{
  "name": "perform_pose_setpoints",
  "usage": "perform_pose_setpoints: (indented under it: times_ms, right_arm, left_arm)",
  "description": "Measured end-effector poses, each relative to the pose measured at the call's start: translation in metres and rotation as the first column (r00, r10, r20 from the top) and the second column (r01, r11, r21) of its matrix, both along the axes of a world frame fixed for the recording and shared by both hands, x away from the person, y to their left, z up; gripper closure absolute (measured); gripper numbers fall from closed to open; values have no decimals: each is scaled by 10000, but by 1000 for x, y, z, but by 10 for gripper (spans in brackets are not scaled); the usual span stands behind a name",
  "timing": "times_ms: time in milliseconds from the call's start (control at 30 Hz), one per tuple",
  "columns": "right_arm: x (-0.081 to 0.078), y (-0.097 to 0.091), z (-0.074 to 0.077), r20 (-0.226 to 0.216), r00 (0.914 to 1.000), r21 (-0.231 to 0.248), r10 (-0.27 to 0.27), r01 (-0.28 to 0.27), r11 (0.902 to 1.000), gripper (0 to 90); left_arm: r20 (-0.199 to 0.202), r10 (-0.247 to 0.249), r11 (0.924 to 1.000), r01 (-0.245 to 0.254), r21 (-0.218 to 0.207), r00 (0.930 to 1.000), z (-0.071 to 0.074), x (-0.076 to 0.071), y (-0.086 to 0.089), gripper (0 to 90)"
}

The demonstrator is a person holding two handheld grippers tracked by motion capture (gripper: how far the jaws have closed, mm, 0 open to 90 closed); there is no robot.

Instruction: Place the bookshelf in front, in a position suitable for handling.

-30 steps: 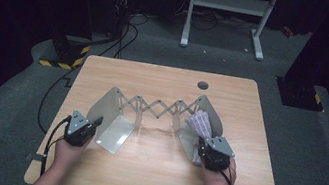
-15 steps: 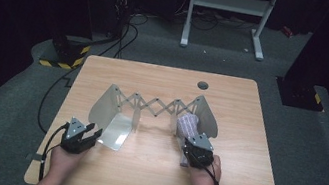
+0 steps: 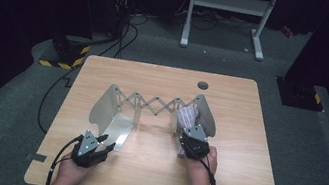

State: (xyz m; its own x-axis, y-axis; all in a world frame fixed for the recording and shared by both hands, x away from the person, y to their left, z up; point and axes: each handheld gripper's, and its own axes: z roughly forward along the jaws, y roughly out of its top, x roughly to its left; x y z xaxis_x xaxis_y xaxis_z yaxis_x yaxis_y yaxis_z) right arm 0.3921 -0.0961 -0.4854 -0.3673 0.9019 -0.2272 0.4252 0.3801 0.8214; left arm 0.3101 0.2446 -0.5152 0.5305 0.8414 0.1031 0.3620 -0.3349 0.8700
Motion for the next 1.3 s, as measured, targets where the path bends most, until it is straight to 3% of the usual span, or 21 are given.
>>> perform_pose_setpoints:
  times_ms: [67, 300, 467, 633, 800, 867, 900, 967, 1067, 1300]
  right_arm:
    - [0, 1, 4, 119, 9999, 14, 27, -27, 10000, 665]
    - [-3, 4, 47, 1242, 9922, 161, 58, -78, 9998, 666]
    - [-3, 3, 52, 1369, 9906, 161, 13, -35, 9999, 665]
    - [-1, 4, 37, 919, 9958, 84, 3, -11, 10000, 666]
    - [2, 1, 14, 202, 9998, 75, -53, 51, 10000, 665]
    - [2, 0, 9, 68, 10000, 59, -44, 44, 10000, 665]
    - [4, 0, 0, -343, 9994, 53, -31, 33, 10000, 664]
    - [4, 0, -3, -467, 9989, 54, -41, 43, 10000, 663]
    - [7, -1, -16, -996, 9950, 16, -28, 29, 10000, 662]
    - [10, -2, -22, -1243, 9922, 4, -10, 11, 10000, 661]
  left_arm:
    - [-6, 6, 9999, -6, -107, 10000, 0, 0, 1, 552]
    - [45, -131, 9996, 132, -258, 9999, 2, 0, 4, 550]
    - [31, -170, 9996, 170, -244, 9999, 2, 0, 4, 548]
    - [12, -235, 9994, 235, -257, 9997, 2, 0, 4, 546]
    - [248, -436, 9977, 448, -517, 9987, 5, -3, 3, 538]
    - [231, -464, 9975, 476, -531, 9987, 5, -3, 3, 536]
    - [221, -450, 9974, 461, -550, 9987, 5, -3, 3, 534]
    - [182, -450, 9973, 460, -574, 9988, 5, -3, 4, 535]
    - [158, -486, 9970, 494, -600, 9987, 4, -2, 4, 535]
    - [114, -519, 9971, 525, -560, 9986, 4, -2, 3, 535]
